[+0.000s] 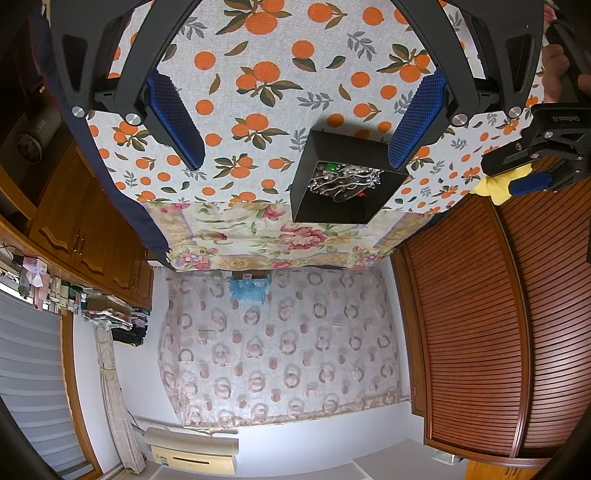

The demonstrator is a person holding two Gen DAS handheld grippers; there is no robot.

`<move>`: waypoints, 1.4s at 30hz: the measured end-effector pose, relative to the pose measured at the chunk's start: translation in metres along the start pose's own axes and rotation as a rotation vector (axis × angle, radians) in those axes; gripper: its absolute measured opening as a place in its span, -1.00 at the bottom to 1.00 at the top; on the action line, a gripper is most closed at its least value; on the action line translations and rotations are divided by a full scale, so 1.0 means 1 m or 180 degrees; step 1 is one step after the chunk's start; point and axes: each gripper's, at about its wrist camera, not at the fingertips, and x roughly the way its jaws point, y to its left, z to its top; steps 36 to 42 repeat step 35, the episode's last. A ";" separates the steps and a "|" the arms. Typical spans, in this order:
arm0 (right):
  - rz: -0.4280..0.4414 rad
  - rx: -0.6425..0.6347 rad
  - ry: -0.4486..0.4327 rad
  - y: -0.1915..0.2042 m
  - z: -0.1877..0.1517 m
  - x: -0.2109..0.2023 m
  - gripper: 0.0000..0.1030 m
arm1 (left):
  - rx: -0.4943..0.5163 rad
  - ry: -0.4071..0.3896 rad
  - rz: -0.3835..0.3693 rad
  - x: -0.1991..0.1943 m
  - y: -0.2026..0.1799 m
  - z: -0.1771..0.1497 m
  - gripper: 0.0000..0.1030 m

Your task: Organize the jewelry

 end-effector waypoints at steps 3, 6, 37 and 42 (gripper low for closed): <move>0.0001 0.0001 0.0003 0.000 0.000 0.000 0.95 | -0.0002 0.0000 -0.0001 0.000 0.000 0.000 0.85; 0.0002 0.0002 0.0001 0.000 0.000 0.000 0.95 | -0.0001 0.0000 0.0000 0.000 0.000 0.001 0.85; 0.0001 0.0006 -0.0005 -0.001 -0.001 0.000 0.95 | -0.0009 0.0004 0.0007 0.000 0.003 0.002 0.85; 0.0001 0.0006 -0.0005 -0.001 -0.001 0.000 0.95 | -0.0009 0.0004 0.0007 0.000 0.003 0.002 0.85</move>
